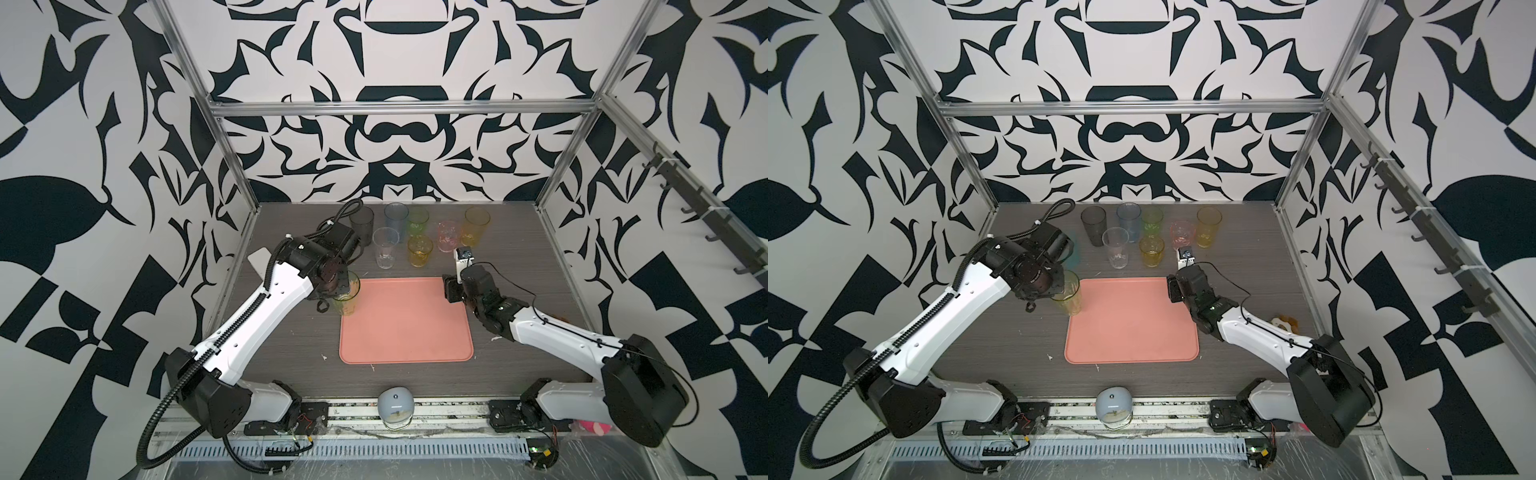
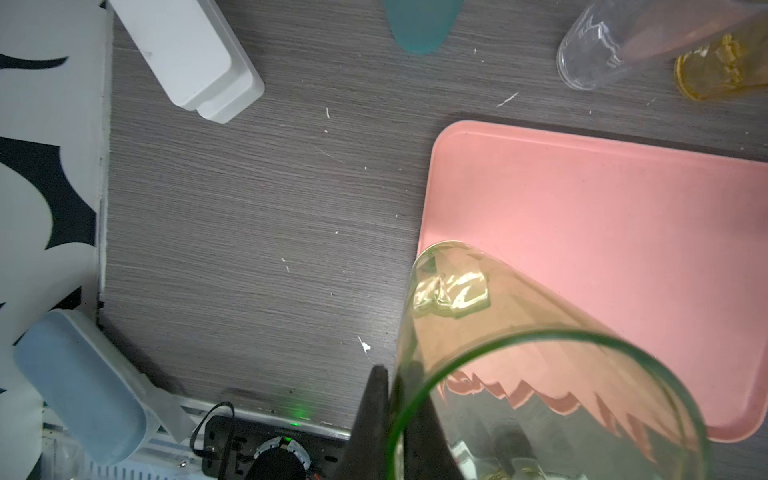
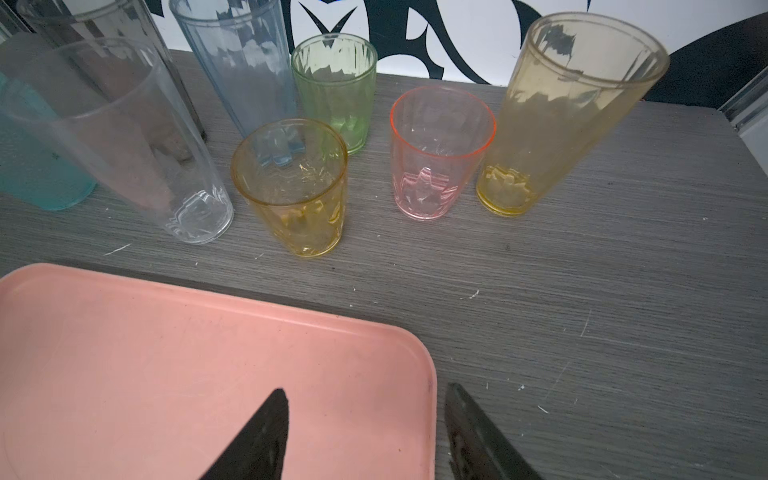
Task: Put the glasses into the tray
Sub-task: 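Lower the held green glass onto the tray corner nearest the left gripper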
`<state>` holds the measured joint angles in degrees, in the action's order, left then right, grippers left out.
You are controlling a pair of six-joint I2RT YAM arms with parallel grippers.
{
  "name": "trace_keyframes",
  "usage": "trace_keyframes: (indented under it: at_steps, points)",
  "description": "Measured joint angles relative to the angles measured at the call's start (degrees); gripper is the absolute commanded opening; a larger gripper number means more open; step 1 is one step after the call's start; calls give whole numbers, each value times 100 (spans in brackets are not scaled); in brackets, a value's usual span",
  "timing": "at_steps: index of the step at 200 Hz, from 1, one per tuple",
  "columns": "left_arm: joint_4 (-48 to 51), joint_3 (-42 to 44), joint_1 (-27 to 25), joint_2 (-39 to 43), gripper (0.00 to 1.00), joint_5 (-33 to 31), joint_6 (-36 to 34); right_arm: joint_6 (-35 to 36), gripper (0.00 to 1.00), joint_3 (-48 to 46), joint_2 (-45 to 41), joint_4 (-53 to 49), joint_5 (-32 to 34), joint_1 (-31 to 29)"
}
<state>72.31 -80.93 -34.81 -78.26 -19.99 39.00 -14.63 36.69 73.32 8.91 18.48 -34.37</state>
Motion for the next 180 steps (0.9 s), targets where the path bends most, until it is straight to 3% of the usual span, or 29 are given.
trace_keyframes:
  at_steps: [100, 180]
  points:
    - [-717, 278, 46, -291, 0, 31, -140, 0, 62, 0, 92, -2, -2, 0]
    - [-1355, 286, 463, -960, 0, 138, -271, 0, 61, 0, 98, -2, 0, 0]
